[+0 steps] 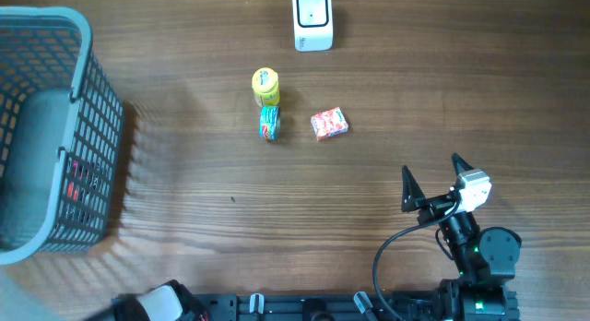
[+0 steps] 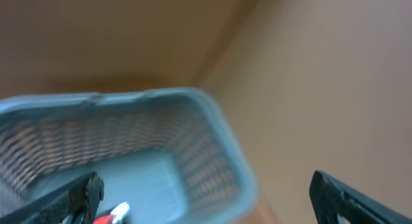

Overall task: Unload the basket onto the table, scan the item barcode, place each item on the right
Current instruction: 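Grasp the hex wrench package in the basket with the left gripper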

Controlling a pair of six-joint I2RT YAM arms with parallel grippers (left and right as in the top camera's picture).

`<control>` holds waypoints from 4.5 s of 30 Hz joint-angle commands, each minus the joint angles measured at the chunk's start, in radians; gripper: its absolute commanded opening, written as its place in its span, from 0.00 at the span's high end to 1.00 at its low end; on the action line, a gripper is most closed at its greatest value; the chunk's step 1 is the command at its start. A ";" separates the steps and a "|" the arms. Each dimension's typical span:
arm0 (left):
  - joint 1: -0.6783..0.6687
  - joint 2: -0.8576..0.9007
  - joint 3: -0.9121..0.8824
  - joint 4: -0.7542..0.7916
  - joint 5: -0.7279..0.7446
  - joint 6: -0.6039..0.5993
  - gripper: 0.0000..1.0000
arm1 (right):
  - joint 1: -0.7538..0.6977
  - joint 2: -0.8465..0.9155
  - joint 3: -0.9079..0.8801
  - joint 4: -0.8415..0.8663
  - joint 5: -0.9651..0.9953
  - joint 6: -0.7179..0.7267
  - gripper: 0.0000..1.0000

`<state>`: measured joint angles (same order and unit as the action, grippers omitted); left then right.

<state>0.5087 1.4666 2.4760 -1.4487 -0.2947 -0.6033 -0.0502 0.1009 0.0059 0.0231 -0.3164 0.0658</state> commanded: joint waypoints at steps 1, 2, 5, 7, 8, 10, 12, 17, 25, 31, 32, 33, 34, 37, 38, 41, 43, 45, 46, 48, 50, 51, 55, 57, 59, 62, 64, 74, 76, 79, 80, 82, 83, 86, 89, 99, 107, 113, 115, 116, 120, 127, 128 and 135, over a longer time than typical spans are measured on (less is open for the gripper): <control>0.168 0.180 -0.039 -0.017 0.213 -0.003 0.00 | 0.003 -0.002 -0.001 0.003 0.002 -0.004 0.00; 0.180 0.218 -0.039 -0.016 0.214 0.040 0.00 | 0.003 -0.002 -0.001 0.003 0.002 -0.003 0.00; 0.198 0.343 -0.039 -0.022 0.213 0.122 0.00 | 0.003 -0.002 -0.001 0.003 0.002 -0.003 0.00; 0.194 0.423 -0.044 -0.023 0.220 0.233 0.00 | 0.003 -0.002 -0.001 0.003 0.002 -0.004 0.00; 0.194 0.444 -0.052 -0.022 0.237 0.269 0.00 | 0.003 -0.002 -0.001 0.003 0.002 -0.004 0.00; 0.194 0.470 -0.097 -0.010 0.309 0.368 0.00 | 0.003 -0.002 -0.001 0.002 0.002 -0.003 0.00; 0.203 0.462 -0.123 0.006 0.336 0.387 0.00 | 0.003 -0.002 -0.001 0.003 0.002 -0.003 0.00; 0.224 0.328 -0.123 0.137 0.365 0.388 0.00 | 0.003 -0.002 -0.001 0.003 0.002 -0.004 0.00; 0.225 0.093 -0.123 0.602 0.366 0.390 0.00 | 0.003 -0.002 -0.001 0.003 0.002 -0.003 0.00; 0.237 0.044 -0.289 0.596 0.366 0.382 0.00 | 0.003 -0.002 -0.001 0.003 0.002 -0.004 0.00; 0.235 -0.018 -0.398 0.642 0.366 0.380 0.00 | 0.003 -0.002 -0.001 0.003 0.002 -0.004 0.00; 0.235 -0.051 -0.456 0.672 0.366 0.380 0.00 | 0.003 -0.002 -0.001 0.002 0.002 -0.004 0.00; 0.235 -0.092 -0.521 0.704 0.365 0.381 0.00 | 0.003 -0.002 -0.001 0.003 0.002 -0.003 0.00; 0.227 -0.243 -0.750 0.837 0.366 0.389 0.00 | 0.003 -0.002 -0.001 0.003 0.002 -0.003 0.00; 0.211 -0.305 -0.840 0.893 0.365 0.401 0.00 | 0.003 -0.002 -0.001 0.003 0.002 -0.003 0.00; 0.145 -0.434 -1.036 1.000 0.348 0.511 0.00 | 0.003 -0.002 -0.001 0.003 0.002 -0.003 0.00; 0.120 -0.474 -1.124 1.058 0.251 0.540 0.00 | 0.003 -0.002 -0.001 0.003 0.002 -0.004 0.00; 0.128 -0.473 -1.163 1.072 0.167 0.573 0.00 | 0.003 -0.002 -0.001 0.003 0.002 -0.004 0.00; 0.136 -0.455 -1.164 1.072 0.163 0.592 0.00 | 0.003 -0.002 -0.001 0.003 0.002 -0.004 0.00; 0.162 -0.401 -1.163 1.056 0.163 0.596 0.00 | 0.003 -0.002 -0.001 0.003 0.002 -0.004 0.00; 0.187 -0.343 -1.161 1.001 0.163 0.595 0.00 | 0.003 -0.002 -0.001 0.003 0.002 -0.004 0.00; 0.198 -0.313 -1.161 0.971 0.163 0.595 0.00 | 0.003 -0.002 -0.001 0.003 0.002 -0.004 0.00; 0.248 -0.156 -1.161 0.811 0.274 0.586 0.00 | 0.003 -0.002 -0.001 0.003 0.002 -0.003 0.00; 0.260 -0.121 -1.161 0.764 0.310 0.585 0.00 | 0.003 -0.002 -0.001 0.003 0.002 -0.003 0.00; 0.262 -0.081 -1.161 0.692 0.301 0.607 0.00 | 0.003 -0.002 -0.001 0.003 0.002 -0.004 0.00; 0.262 -0.046 -1.162 0.606 0.293 0.733 0.00 | 0.003 -0.002 -0.001 0.003 0.002 -0.003 0.00; 0.262 -0.047 -1.161 0.573 0.296 0.750 0.00 | 0.003 -0.002 -0.001 0.002 0.002 -0.004 0.00; 0.262 0.080 -1.162 0.469 0.271 0.965 0.00 | 0.003 -0.002 -0.001 0.003 0.002 -0.004 0.00; 0.262 0.117 -1.162 0.473 0.267 0.999 0.00 | 0.003 -0.002 -0.001 0.003 0.002 -0.003 0.00; 0.262 0.179 -1.162 0.467 0.256 1.020 0.00 | 0.003 -0.002 -0.001 0.003 0.002 -0.004 0.00; 0.262 0.201 -1.162 0.462 0.252 1.023 0.00 | 0.003 -0.002 -0.001 0.003 0.002 -0.004 0.00; 0.262 0.239 -1.168 0.456 0.251 1.046 0.00 | 0.003 -0.002 -0.001 0.003 0.002 -0.003 0.00; 0.262 0.255 -1.175 0.457 0.248 1.048 0.00 | 0.003 -0.002 -0.001 0.003 0.002 -0.004 0.00; 0.262 0.290 -1.201 0.444 0.240 1.128 0.00 | 0.003 -0.002 -0.001 0.002 0.002 -0.003 0.00; 0.262 0.309 -1.238 0.459 0.230 1.204 0.00 | 0.003 -0.002 -0.001 0.003 0.002 -0.003 0.00; 0.262 0.314 -1.386 0.789 0.235 1.202 0.05 | 0.003 -0.002 -0.001 0.003 0.002 -0.003 0.00; 0.262 0.314 -1.392 0.837 0.287 1.158 0.60 | 0.003 -0.002 -0.001 0.003 0.002 -0.004 0.00; 0.262 0.314 -1.392 0.830 0.286 0.932 0.00 | 0.003 -0.002 -0.001 0.003 0.002 -0.003 0.00; 0.262 0.314 -1.392 0.811 0.286 0.845 0.00 | 0.003 -0.002 -0.001 0.003 0.002 -0.004 0.00; 0.262 0.314 -1.392 0.802 0.286 0.802 0.00 | 0.003 -0.002 -0.001 0.003 0.002 -0.004 0.00; 0.262 0.314 -1.392 0.738 0.286 0.601 0.00 | 0.003 -0.002 -0.001 0.003 0.002 -0.004 0.00; 0.262 0.314 -1.392 0.655 0.273 0.434 0.11 | 0.003 -0.002 -0.001 0.003 0.002 -0.004 0.00; 0.262 0.314 -1.392 0.658 0.272 0.434 0.22 | 0.003 -0.002 -0.001 0.003 0.002 -0.003 0.00; 0.262 0.314 -1.392 0.716 0.248 0.435 0.36 | 0.003 -0.002 -0.001 0.003 0.002 -0.004 0.00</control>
<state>0.7689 1.7664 1.1004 -0.7658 -0.0319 -0.1471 -0.0502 0.1009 0.0059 0.0231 -0.3164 0.0658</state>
